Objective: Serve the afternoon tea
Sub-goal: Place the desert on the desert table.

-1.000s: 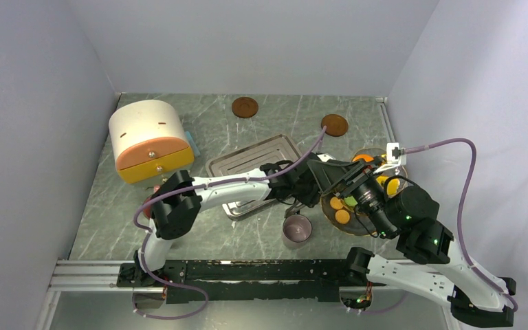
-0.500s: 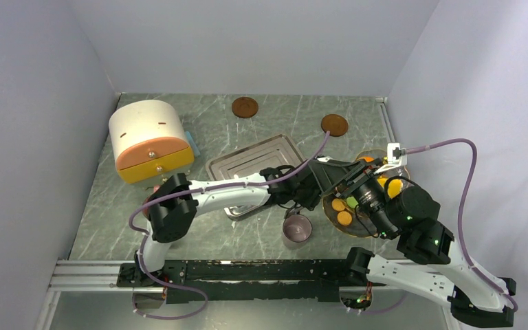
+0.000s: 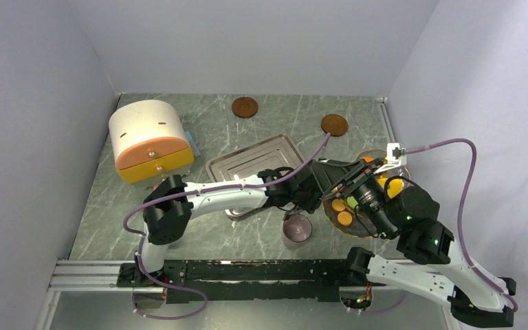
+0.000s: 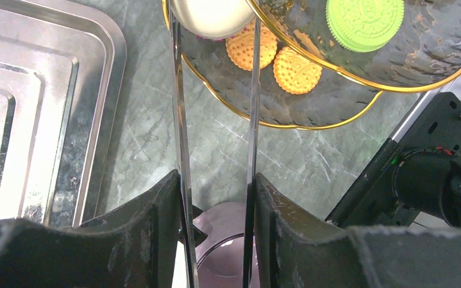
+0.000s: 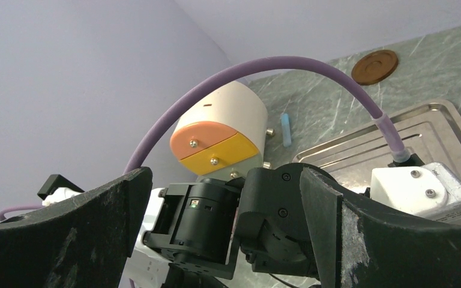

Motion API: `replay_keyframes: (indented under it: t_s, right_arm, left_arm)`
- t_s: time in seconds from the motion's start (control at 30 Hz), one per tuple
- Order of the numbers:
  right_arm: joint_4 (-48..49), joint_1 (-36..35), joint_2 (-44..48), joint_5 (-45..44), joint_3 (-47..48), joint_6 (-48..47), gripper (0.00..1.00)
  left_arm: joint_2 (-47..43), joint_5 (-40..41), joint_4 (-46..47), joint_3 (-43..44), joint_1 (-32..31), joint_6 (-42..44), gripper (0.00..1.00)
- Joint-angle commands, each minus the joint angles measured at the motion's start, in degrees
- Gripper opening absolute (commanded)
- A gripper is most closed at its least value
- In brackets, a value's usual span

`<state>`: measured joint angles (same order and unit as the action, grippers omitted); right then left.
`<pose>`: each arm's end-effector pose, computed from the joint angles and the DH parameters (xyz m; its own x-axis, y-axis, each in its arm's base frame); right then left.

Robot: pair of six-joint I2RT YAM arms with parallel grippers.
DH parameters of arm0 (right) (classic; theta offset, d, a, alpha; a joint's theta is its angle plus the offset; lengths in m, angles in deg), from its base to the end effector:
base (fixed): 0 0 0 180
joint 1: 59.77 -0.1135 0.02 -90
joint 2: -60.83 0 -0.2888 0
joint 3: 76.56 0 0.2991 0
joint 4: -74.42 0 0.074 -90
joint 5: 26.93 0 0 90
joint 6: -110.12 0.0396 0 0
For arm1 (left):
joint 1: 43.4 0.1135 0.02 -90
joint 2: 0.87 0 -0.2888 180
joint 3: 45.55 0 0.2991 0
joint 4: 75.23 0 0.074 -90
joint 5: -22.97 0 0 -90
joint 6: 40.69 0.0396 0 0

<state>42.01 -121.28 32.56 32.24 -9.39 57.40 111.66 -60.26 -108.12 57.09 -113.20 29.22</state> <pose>0.0683 0.0832 0.4503 -0.2671 0.5982 -0.7555 -0.4399 0.6218 0.6479 0.1800 -0.4756 0.2519 -0.5301 0.4530 -0.7168 0.7666 0.6172 -0.1769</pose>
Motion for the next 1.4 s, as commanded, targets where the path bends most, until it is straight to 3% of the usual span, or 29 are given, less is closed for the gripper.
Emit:
replay_keyframes:
  t_s: [0.0,0.5,1.37]
  right_arm:
    - [1.1,-0.2,-0.4,0.1,0.1,0.3,0.98]
    - [1.2,-0.2,-0.6,-0.1,0.6,-0.2,0.98]
    - [1.2,-0.2,0.4,-0.5,-0.8,0.2,0.98]
  left_arm:
    - [0.5,-2.3,0.0,1.6,-0.5,2.7,0.41]
    - [3.7,-4.3,4.0,2.6,-0.9,8.8,0.41]
    - [6.3,-6.9,8.0,4.2,-1.1,8.0,0.40]
